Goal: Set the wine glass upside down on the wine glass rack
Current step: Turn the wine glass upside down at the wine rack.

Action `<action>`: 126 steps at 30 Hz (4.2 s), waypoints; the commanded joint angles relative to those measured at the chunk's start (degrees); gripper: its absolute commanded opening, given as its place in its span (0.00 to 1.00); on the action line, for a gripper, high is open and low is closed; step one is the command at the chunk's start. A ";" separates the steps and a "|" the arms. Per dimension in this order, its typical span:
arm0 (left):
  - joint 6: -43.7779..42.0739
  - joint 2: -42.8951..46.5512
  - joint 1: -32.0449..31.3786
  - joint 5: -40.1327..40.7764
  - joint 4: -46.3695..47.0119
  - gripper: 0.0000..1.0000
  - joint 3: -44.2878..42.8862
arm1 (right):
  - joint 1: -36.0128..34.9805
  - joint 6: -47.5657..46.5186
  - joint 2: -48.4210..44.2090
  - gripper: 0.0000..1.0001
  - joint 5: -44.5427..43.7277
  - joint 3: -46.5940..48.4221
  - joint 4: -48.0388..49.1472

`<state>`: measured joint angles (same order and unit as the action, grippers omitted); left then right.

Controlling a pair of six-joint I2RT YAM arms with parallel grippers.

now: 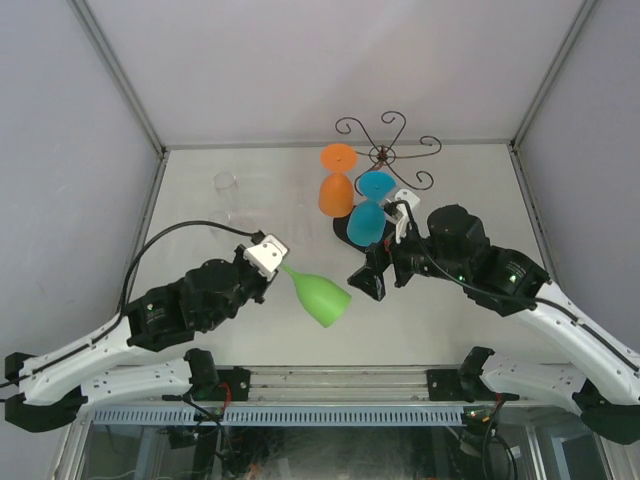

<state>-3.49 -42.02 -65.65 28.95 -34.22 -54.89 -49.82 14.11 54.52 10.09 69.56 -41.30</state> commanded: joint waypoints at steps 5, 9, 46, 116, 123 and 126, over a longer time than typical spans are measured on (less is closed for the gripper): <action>-10.12 -4.05 -4.48 0.80 6.90 0.00 -6.17 | 5.62 -4.77 -3.16 1.00 7.30 -3.99 3.12; -12.50 -5.68 -6.30 0.37 8.60 0.00 -6.92 | 6.26 -4.75 -4.11 1.00 6.79 -4.67 2.10; -18.66 -9.26 -8.91 -7.52 12.16 0.00 -7.33 | -1.77 5.93 7.84 0.42 12.05 -9.71 24.90; 9.29 1.34 12.93 -11.72 10.03 0.76 -3.06 | -3.41 -7.17 -40.21 0.00 -23.24 -37.25 34.25; 9.11 1.19 12.91 -11.48 10.49 0.76 -1.34 | -2.30 -16.77 -46.26 0.00 -35.23 -40.64 39.87; 9.02 1.33 12.91 -10.83 10.58 0.76 -0.39 | -0.85 -22.36 -45.48 0.00 -40.28 -40.63 43.52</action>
<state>4.58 -40.99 -53.17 18.33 -24.77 -57.25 -52.21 0.99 8.51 -20.97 28.71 -5.56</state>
